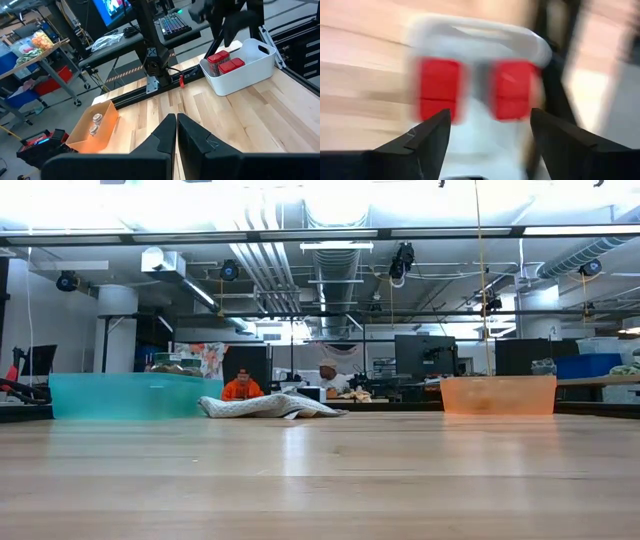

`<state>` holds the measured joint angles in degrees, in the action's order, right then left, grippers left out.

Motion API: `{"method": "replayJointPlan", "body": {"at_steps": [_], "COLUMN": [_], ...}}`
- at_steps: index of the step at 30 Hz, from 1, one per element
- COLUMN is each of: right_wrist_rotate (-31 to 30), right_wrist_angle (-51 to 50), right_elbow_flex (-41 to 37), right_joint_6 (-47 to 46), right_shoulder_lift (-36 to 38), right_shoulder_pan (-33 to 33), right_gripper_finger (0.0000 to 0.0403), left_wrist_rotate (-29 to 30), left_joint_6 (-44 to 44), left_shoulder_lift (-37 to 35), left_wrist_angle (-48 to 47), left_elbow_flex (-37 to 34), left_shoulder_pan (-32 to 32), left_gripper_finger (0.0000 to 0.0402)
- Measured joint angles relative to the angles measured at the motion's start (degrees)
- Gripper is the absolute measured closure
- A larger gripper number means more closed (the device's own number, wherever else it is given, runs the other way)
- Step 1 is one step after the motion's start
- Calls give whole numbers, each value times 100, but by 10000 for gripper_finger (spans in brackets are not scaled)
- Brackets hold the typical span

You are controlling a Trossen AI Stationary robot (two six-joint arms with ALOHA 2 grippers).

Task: Sort spices by type
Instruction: Return to Home Position

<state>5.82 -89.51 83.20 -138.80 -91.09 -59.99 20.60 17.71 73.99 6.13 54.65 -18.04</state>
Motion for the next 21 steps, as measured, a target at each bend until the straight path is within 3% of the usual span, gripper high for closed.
{"method": "replayJointPlan", "body": {"at_steps": [6, 10, 13, 17, 21], "right_wrist_rotate": [-2945, -4157, -4923, -5903, -6171], "right_wrist_angle": [213, 836, 1636, 3347, 5205], "right_elbow_flex": [500, 556, 555, 555, 551], "right_joint_6": [1133, 3106, 5188, 8588, 11870], "right_shoulder_lift": [0, 0, 0, 0, 0], "right_shoulder_pan": [215, 703, 1150, 1644, 1944], "right_gripper_finger": [162, 174, 180, 184, 181], "left_wrist_rotate": [-7, -15, -132, -1512, -3038], "left_joint_6": [-167, -561, -1259, -1134, -939], "left_shoulder_lift": [-1, -2, -1, 82, 123], "left_wrist_angle": [-35, -78, -165, 135, 801], "left_elbow_flex": [-2, -2, -9, -20, -86], "left_shoulder_pan": [0, 0, -1, -27, -114], "left_gripper_finger": [402, 402, 402, 402, 402]}}
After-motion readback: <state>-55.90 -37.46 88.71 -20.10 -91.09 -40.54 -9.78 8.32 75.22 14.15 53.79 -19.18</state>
